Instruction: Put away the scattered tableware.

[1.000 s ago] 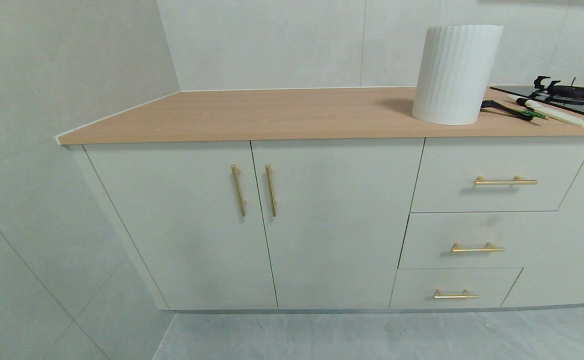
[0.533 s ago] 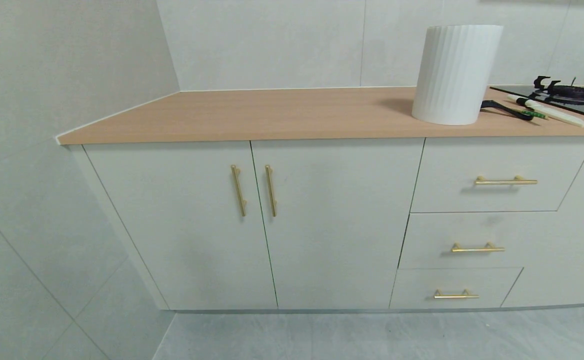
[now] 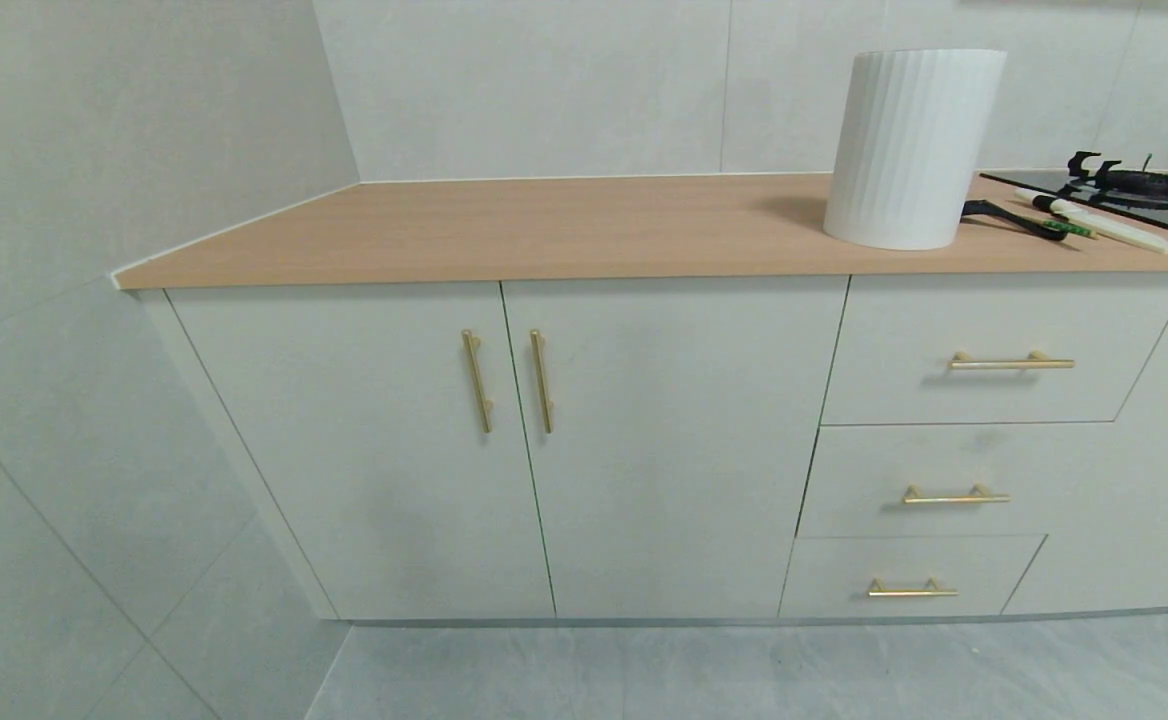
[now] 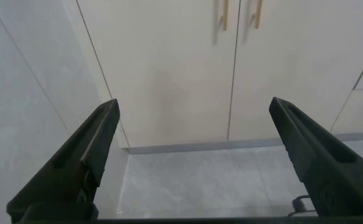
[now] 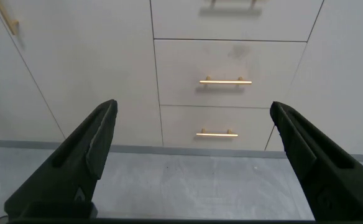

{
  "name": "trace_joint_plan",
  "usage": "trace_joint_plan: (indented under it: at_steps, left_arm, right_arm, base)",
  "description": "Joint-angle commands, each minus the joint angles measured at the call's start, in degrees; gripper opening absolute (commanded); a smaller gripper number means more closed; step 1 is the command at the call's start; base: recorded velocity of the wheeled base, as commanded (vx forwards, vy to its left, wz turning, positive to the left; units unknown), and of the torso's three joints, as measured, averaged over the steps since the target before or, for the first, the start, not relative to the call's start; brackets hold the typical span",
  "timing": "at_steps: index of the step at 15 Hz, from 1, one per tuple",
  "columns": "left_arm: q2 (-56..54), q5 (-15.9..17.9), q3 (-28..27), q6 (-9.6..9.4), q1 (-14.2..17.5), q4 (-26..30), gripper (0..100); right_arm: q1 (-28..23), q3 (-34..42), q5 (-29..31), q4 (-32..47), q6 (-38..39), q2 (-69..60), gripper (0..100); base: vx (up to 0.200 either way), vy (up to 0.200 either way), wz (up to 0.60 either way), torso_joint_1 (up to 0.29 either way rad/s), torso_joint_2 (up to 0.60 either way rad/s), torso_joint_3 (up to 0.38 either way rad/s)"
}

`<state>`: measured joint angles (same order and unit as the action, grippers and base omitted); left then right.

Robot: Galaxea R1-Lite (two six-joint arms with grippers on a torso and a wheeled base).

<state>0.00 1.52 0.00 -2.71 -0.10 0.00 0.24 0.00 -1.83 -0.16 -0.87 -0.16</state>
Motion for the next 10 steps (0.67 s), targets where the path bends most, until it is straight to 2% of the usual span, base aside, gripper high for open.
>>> trace_joint_plan:
  at_steps: [1, 6, 10]
  left_arm:
    - [0.1, 0.0, 0.0, 1.04, 0.0, 0.0, 100]
    - [0.0, -2.1, 0.0, 2.79, 0.0, 0.0, 100]
    - [0.1, -2.1, 0.0, 2.79, 0.0, 0.0, 100]
  right_arm:
    - [0.0, 0.0, 0.0, 0.1, 0.0, 0.2, 100]
    - [0.0, 0.0, 0.0, 0.1, -0.1, 0.2, 100]
    - [0.0, 0.0, 0.0, 0.1, 0.0, 0.2, 100]
  base:
    - [0.0, 0.0, 0.0, 0.0, 0.0, 0.0]
    - [0.0, 0.0, 0.0, 0.0, 0.0, 0.0]
    - [0.0, 0.0, 0.0, 0.0, 0.0, 0.0]
